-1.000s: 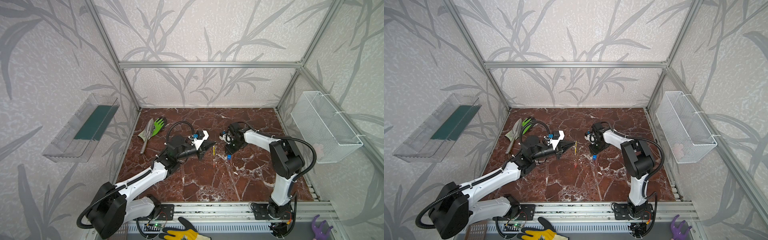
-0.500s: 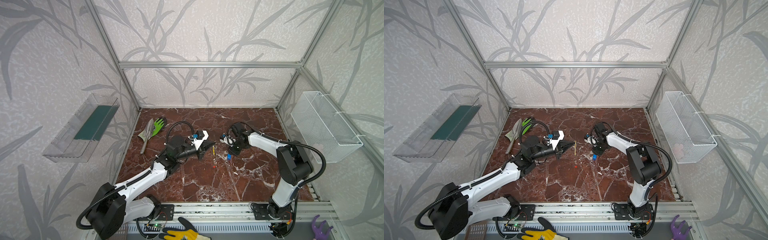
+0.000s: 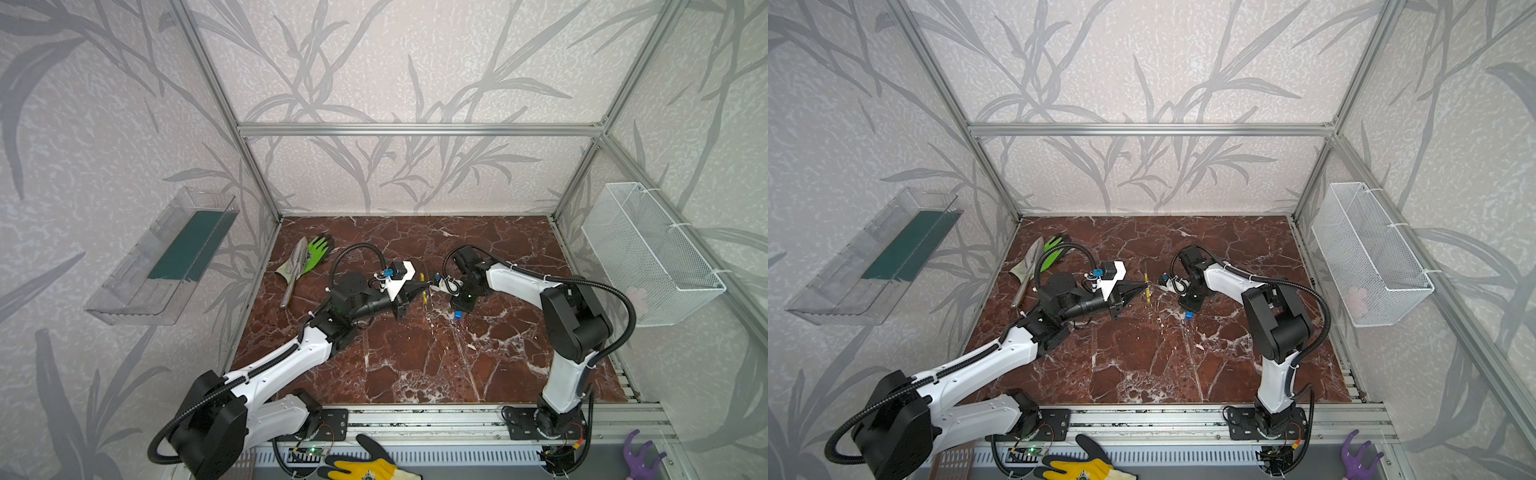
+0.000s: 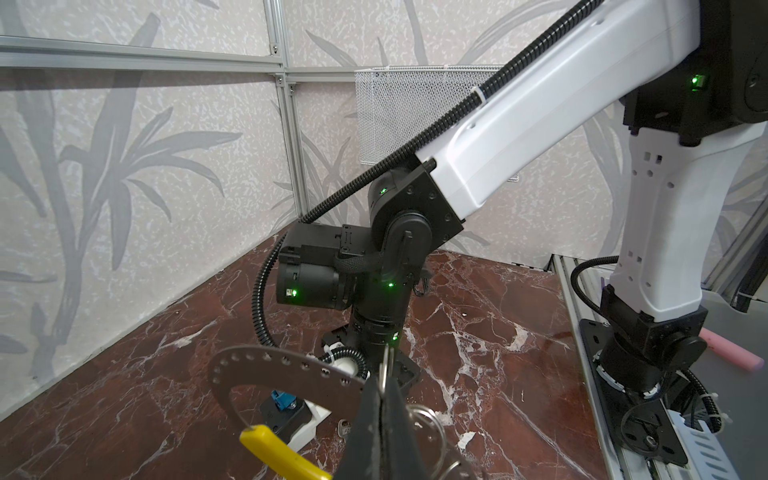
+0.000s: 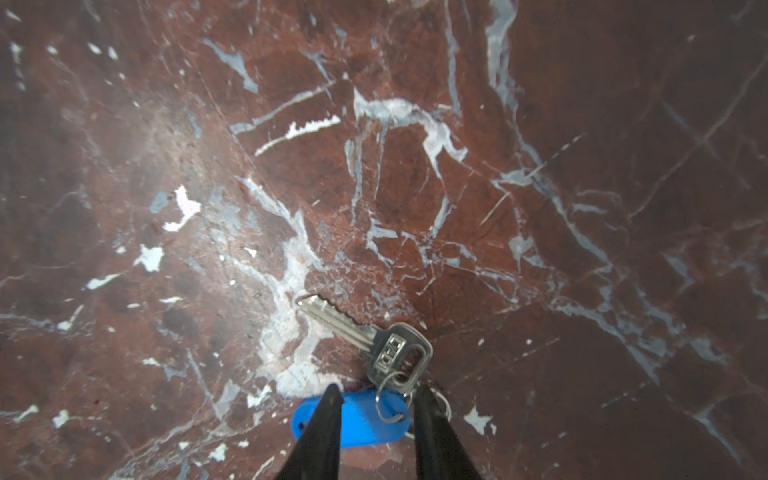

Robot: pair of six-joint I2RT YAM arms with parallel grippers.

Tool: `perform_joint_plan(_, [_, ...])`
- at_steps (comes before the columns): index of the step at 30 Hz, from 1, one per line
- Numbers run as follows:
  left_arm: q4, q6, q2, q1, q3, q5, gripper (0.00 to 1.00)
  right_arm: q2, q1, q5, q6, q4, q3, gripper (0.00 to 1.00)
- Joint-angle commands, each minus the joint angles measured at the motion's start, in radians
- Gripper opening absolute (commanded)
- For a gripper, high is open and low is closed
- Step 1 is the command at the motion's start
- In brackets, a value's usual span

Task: Put the keys on the keyring
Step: 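Grasp the blue-tagged key's ring with the right gripper and lift it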

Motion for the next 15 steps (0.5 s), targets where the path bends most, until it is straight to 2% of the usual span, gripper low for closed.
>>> perform_joint_plan(1, [0.011, 0.016, -0.025, 0.006, -0.013, -0.005, 0.00, 0.025, 0.003, 0.034, -0.017, -0.044, 0.030, 0.30])
perform_joint_plan(15, [0.028, 0.007, -0.003, 0.014, -0.007, 0.005, 0.00, 0.043, 0.003, 0.089, -0.004, -0.021, 0.043, 0.12])
